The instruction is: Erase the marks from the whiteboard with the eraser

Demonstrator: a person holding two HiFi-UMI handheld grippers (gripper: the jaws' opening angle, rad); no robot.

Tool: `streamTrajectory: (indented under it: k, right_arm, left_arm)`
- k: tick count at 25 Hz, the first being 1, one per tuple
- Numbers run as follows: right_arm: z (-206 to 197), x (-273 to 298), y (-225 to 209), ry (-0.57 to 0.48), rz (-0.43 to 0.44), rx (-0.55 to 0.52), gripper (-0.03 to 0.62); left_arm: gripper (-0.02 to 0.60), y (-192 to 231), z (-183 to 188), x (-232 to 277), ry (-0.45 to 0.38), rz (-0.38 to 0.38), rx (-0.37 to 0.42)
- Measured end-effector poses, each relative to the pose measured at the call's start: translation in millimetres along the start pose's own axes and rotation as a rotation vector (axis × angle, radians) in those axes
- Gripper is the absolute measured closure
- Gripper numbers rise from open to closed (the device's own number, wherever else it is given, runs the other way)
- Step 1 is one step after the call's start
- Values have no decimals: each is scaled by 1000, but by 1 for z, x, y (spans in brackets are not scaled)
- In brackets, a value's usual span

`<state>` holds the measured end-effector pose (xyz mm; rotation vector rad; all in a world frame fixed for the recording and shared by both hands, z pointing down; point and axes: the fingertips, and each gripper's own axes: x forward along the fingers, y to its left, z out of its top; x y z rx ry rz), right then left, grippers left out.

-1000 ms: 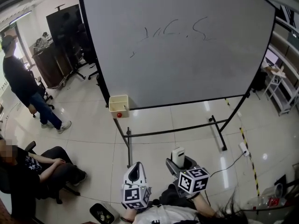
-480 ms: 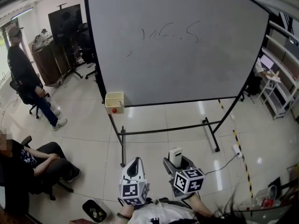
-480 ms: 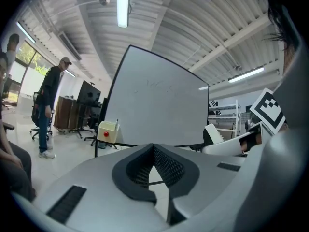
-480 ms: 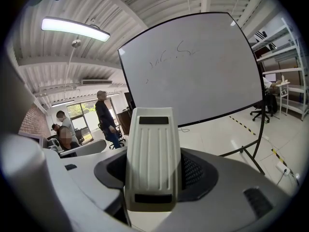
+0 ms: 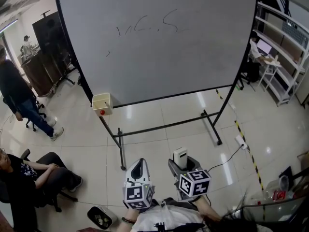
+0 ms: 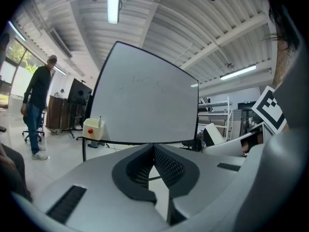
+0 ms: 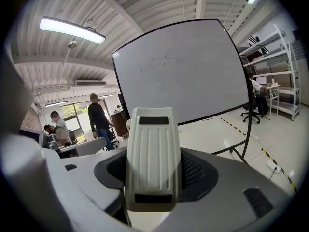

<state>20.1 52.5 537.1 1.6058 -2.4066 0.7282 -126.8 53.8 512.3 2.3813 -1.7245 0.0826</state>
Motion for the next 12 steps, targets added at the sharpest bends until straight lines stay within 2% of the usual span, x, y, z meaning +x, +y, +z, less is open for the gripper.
streamTrajectory:
  k: [4, 12]
  right_arm:
    - [0, -4, -6, 1, 4, -3, 315]
    - [2, -5, -3, -4, 19, -14, 315]
  left_arm:
    - [586, -11, -3, -1, -5, -12, 9]
    - [586, -12, 1, -9, -9, 14, 13]
